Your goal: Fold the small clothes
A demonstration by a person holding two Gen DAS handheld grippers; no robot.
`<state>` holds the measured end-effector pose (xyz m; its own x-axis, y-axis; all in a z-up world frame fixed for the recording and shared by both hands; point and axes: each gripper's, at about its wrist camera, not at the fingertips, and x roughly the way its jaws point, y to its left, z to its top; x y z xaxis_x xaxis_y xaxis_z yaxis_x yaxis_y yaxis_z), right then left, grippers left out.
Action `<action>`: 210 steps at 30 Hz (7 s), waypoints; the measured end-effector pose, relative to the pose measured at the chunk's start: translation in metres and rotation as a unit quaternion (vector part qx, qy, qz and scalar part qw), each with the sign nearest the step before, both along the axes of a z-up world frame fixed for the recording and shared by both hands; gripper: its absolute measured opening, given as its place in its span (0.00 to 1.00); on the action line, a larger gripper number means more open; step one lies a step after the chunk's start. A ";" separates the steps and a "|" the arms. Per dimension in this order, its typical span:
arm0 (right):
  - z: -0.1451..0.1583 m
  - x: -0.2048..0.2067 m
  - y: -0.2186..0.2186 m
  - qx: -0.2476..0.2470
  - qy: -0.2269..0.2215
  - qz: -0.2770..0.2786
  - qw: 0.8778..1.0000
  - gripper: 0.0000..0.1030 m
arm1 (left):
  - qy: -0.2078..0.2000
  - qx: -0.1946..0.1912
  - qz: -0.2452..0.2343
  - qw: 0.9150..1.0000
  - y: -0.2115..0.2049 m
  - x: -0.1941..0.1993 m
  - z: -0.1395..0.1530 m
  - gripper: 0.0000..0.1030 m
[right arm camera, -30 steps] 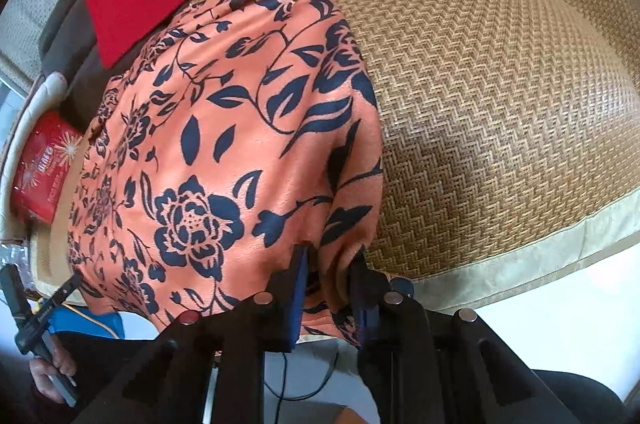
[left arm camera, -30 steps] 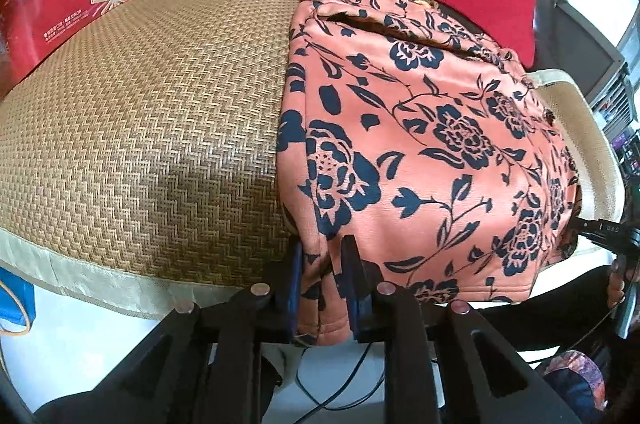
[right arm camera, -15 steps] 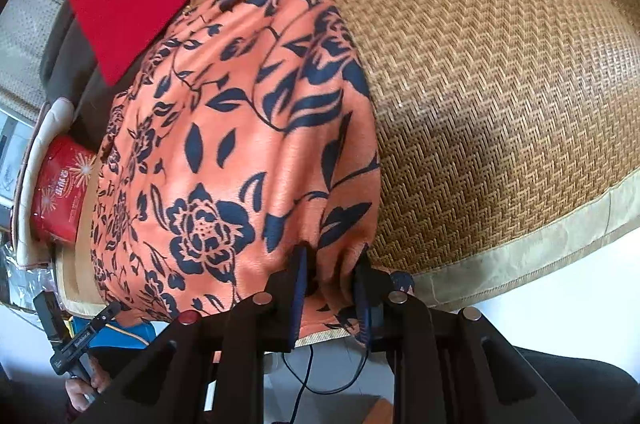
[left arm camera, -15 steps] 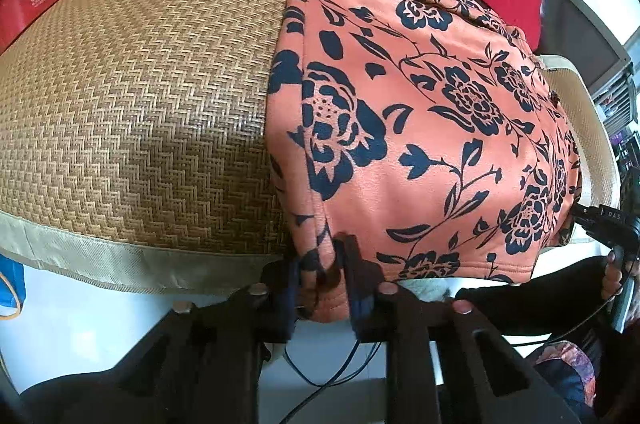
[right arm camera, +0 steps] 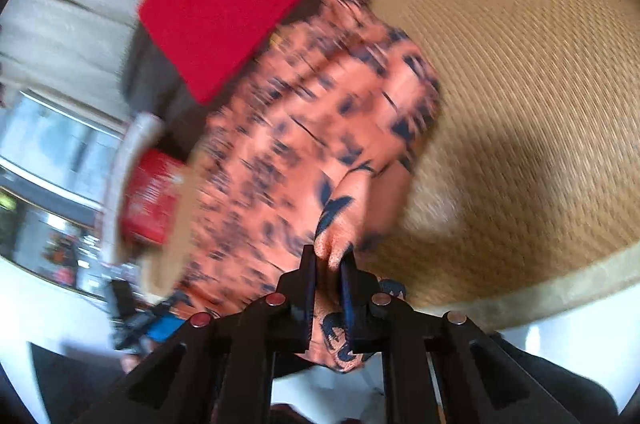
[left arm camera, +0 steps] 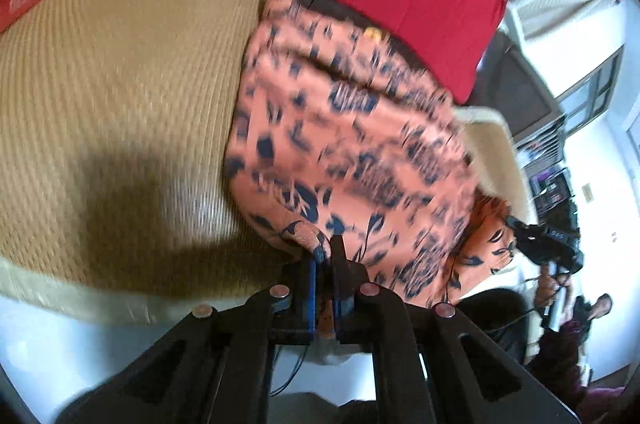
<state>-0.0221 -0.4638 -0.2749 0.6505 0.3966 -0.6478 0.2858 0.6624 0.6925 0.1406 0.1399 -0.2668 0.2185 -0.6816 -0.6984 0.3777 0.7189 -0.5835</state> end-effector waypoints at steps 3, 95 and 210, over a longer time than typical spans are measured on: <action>0.023 0.023 0.001 0.014 -0.027 -0.001 1.000 0.11 | -0.007 -0.018 0.002 1.000 0.001 0.030 0.030 0.06; 0.026 0.196 0.065 -0.100 -0.042 -0.058 0.992 0.37 | -0.051 0.174 0.219 0.959 -0.063 0.113 0.009 0.69; 0.007 0.216 0.111 -0.066 0.053 0.029 0.996 0.25 | -0.176 0.057 0.206 0.961 -0.103 0.091 0.023 0.20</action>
